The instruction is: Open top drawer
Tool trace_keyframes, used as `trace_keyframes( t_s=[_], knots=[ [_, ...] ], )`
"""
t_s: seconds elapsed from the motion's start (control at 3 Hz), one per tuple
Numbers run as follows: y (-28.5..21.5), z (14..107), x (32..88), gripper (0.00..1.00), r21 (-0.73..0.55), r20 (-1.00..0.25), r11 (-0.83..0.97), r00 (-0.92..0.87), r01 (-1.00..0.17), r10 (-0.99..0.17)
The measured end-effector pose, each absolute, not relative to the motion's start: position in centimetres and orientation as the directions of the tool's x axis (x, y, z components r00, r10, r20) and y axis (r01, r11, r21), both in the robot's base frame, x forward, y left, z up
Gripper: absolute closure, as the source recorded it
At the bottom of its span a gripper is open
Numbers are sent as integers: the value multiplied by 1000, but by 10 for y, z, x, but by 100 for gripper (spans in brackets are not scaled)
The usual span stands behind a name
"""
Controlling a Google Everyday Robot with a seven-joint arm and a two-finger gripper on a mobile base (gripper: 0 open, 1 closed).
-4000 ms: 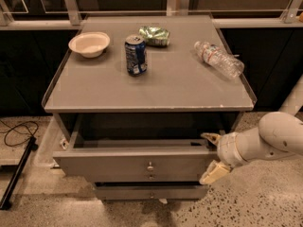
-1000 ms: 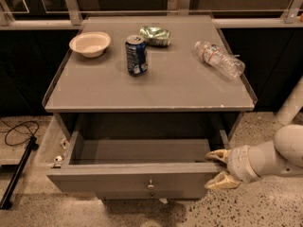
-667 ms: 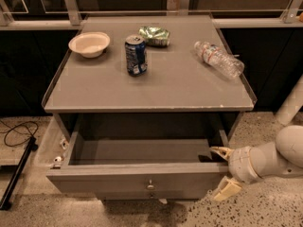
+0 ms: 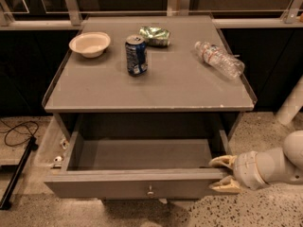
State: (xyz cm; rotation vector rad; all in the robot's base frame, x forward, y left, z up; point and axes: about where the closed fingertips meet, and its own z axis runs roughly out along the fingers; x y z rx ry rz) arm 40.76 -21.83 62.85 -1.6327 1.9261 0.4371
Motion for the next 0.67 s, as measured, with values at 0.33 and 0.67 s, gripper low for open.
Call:
trace_keyframes(
  t_s=[0.33, 0.67],
  knots=[
    [-218, 631, 409, 85, -113, -611, 200, -91, -973, -786],
    [-215, 633, 402, 100, -98, -621, 191, -90, -977, -778]
  ],
)
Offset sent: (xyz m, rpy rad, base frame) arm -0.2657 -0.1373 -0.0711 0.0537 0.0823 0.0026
